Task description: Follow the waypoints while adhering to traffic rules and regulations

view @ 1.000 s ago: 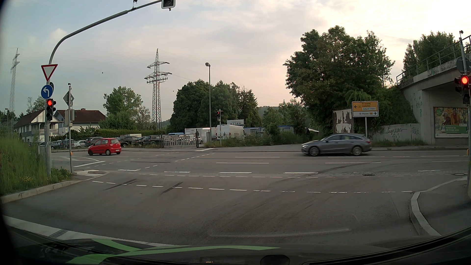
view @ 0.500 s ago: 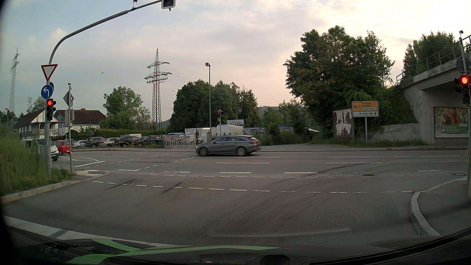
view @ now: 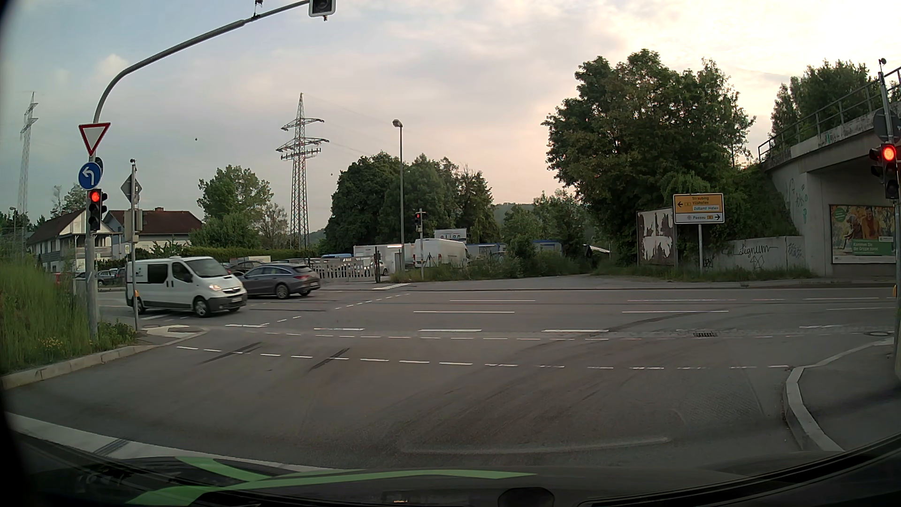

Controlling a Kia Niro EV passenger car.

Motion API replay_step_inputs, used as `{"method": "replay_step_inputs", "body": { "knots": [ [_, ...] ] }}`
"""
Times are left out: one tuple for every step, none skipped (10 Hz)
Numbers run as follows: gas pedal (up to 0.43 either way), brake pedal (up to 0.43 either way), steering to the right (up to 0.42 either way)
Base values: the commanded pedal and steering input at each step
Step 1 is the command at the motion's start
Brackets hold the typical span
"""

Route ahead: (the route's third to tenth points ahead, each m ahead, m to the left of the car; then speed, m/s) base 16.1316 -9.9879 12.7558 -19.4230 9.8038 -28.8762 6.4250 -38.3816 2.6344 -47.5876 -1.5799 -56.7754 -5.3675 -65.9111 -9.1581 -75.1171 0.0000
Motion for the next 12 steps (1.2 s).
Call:
{"method": "replay_step_inputs", "body": {
  "knots": [
    [0.000,0.280,0.062],
    [0.000,0.280,0.062],
    [0.000,0.280,0.062],
    [0.000,0.287,0.062],
    [0.000,0.287,0.062],
    [0.000,0.280,0.062],
    [0.000,0.280,0.062],
    [0.000,0.280,0.064],
    [0.000,0.280,0.066],
    [0.000,0.280,0.067],
    [0.000,0.280,0.067],
    [0.000,0.280,0.067]
  ]
}}
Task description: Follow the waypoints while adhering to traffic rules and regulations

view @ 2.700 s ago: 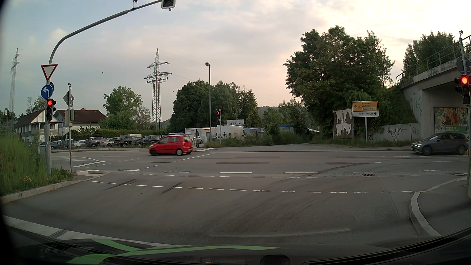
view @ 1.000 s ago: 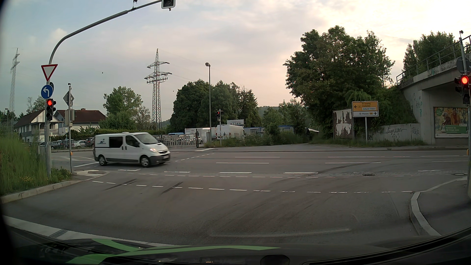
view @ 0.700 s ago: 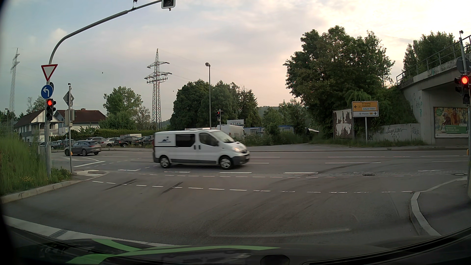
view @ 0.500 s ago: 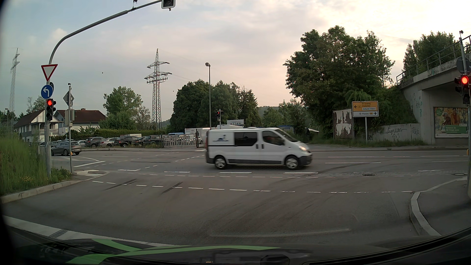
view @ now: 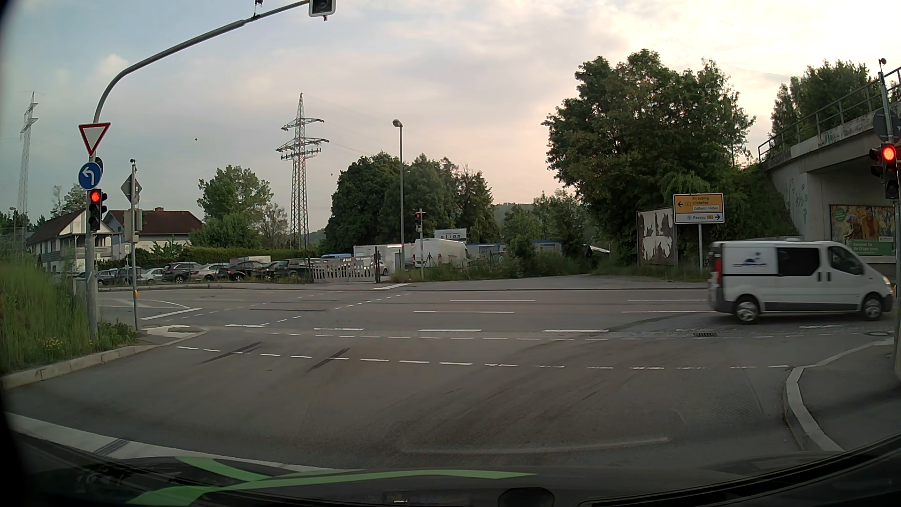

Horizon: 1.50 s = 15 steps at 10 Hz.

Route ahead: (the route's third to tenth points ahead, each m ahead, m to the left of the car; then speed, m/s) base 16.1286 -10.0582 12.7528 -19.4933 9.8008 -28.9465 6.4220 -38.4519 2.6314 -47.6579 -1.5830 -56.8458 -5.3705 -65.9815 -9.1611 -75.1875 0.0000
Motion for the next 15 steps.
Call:
{"method": "replay_step_inputs", "body": {
  "knots": [
    [0.000,0.280,0.067],
    [0.000,0.280,0.067],
    [0.000,0.280,0.067],
    [0.000,0.280,0.067],
    [0.000,0.280,0.067],
    [0.000,0.280,0.067],
    [0.000,0.280,0.067],
    [0.000,0.280,0.067],
    [0.000,0.280,0.066],
    [0.000,0.280,0.067],
    [0.000,0.280,0.067],
    [0.000,0.280,0.067],
    [0.000,0.280,0.067],
    [0.000,0.280,0.067],
    [0.000,0.280,0.067]
  ]
}}
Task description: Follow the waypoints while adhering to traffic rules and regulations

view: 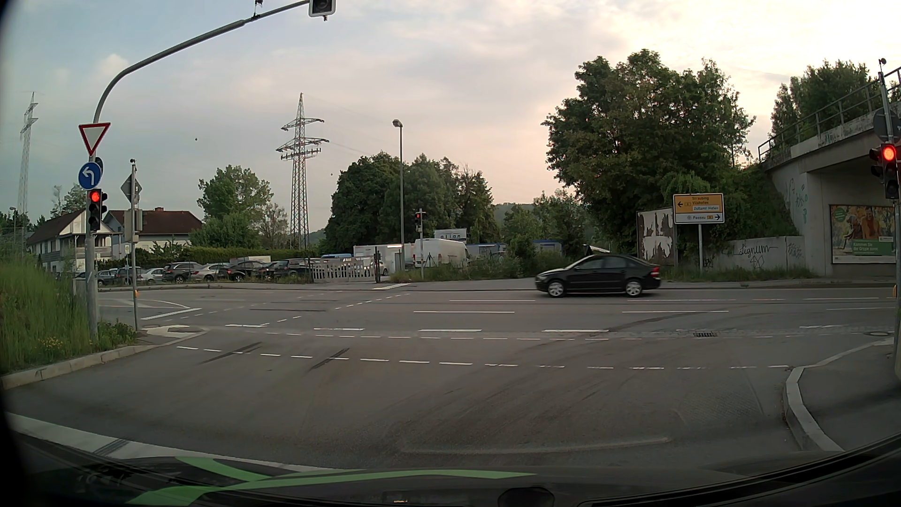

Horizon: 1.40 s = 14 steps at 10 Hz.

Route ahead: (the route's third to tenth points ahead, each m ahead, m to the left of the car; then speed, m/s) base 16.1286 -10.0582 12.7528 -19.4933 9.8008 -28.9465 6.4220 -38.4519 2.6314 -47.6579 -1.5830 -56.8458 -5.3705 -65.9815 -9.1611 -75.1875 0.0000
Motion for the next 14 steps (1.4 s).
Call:
{"method": "replay_step_inputs", "body": {
  "knots": [
    [0.000,0.280,0.066],
    [0.000,0.280,0.065],
    [0.000,0.287,0.064],
    [0.000,0.280,0.064],
    [0.000,0.280,0.064],
    [0.000,0.287,0.064],
    [0.000,0.287,0.064],
    [0.000,0.280,0.064],
    [0.000,0.287,0.064],
    [0.000,0.287,0.064],
    [0.000,0.287,0.064],
    [0.000,0.287,0.064],
    [0.000,0.287,0.064],
    [0.000,0.287,0.064]
  ]
}}
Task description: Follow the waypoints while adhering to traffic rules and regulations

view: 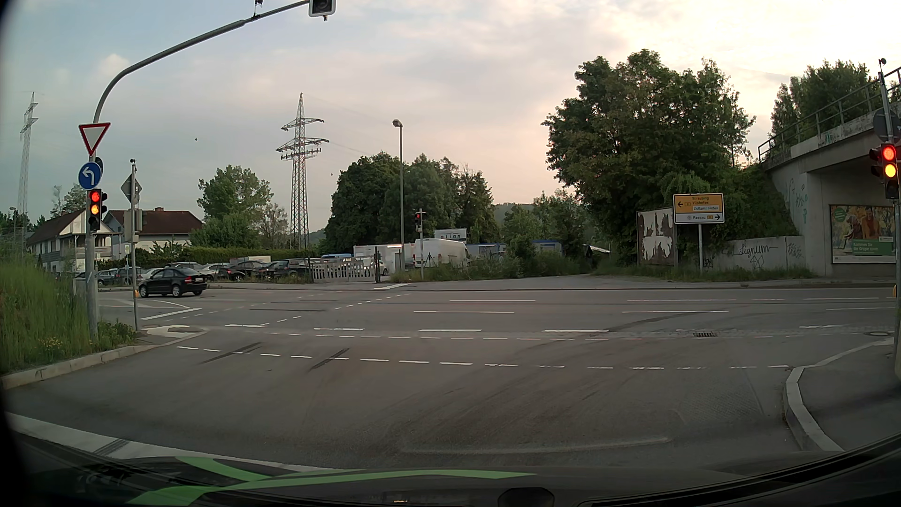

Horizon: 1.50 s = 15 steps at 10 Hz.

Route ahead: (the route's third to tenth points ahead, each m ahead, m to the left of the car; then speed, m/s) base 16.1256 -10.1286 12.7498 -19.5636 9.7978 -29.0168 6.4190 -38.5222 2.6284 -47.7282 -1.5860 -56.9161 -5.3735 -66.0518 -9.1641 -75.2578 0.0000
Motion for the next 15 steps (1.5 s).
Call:
{"method": "replay_step_inputs", "body": {
  "knots": [
    [0.000,0.287,0.064],
    [0.000,0.287,0.064],
    [0.000,0.287,0.064],
    [0.000,0.287,0.064],
    [0.000,0.250,0.064],
    [0.000,0.000,0.064],
    [0.000,0.000,0.064],
    [0.000,0.000,0.064],
    [0.000,0.000,0.063],
    [0.000,0.000,0.063],
    [0.000,0.000,0.063],
    [0.000,0.000,0.063],
    [0.000,0.000,0.063],
    [0.000,0.000,0.063],
    [0.000,0.000,0.063]
  ]
}}
